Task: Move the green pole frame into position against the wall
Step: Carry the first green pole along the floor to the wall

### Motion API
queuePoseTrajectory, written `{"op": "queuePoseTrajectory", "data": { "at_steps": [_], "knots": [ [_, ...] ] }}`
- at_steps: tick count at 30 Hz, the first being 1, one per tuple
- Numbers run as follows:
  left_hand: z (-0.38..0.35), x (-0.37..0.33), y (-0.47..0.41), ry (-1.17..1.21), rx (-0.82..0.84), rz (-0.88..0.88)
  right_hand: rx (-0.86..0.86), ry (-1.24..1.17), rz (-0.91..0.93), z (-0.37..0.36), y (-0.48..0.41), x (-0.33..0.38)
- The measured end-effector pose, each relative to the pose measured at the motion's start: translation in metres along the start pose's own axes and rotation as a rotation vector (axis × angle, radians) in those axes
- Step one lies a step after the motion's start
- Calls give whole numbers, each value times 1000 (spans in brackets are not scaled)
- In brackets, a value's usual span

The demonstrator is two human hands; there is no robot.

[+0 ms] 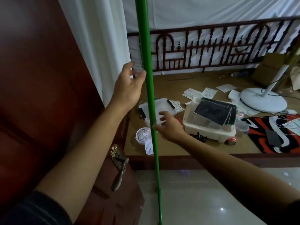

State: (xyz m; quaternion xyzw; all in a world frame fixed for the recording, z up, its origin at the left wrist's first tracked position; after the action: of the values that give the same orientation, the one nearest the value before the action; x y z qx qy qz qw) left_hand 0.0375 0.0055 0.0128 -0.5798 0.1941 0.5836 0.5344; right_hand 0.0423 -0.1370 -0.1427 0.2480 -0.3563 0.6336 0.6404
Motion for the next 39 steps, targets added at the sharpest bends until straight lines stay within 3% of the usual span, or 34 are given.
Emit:
{"op": "queuePoseTrajectory", "data": {
  "at_steps": [7,19,28,39],
  "knots": [
    [-16,-7,-6,33,146,-98,-13,81,-9,-29,-13,10],
    [-31,-18,-11,61,293,-216,-115,138,-8,0,5,-10],
    [-84,-52,26,227,373,-262,-269,157,-62,54,36,-51],
    [-180,-118,106,354,608,-322,-390,151,-56,164,87,-130]
  ]
}}
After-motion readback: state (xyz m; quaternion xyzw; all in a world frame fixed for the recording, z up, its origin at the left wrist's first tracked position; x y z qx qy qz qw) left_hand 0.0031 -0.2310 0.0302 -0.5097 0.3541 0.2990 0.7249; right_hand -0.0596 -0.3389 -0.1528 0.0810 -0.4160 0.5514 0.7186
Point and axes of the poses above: each hand's wrist, its own y-axis away from the middle knuckle, its own z-axis out of the back of the hand, x = y × z, the point moved 4 cm from there along -y, towards the middle knuckle, and after that the axes turned 14 degrees about -x, right-handed, at the moved point
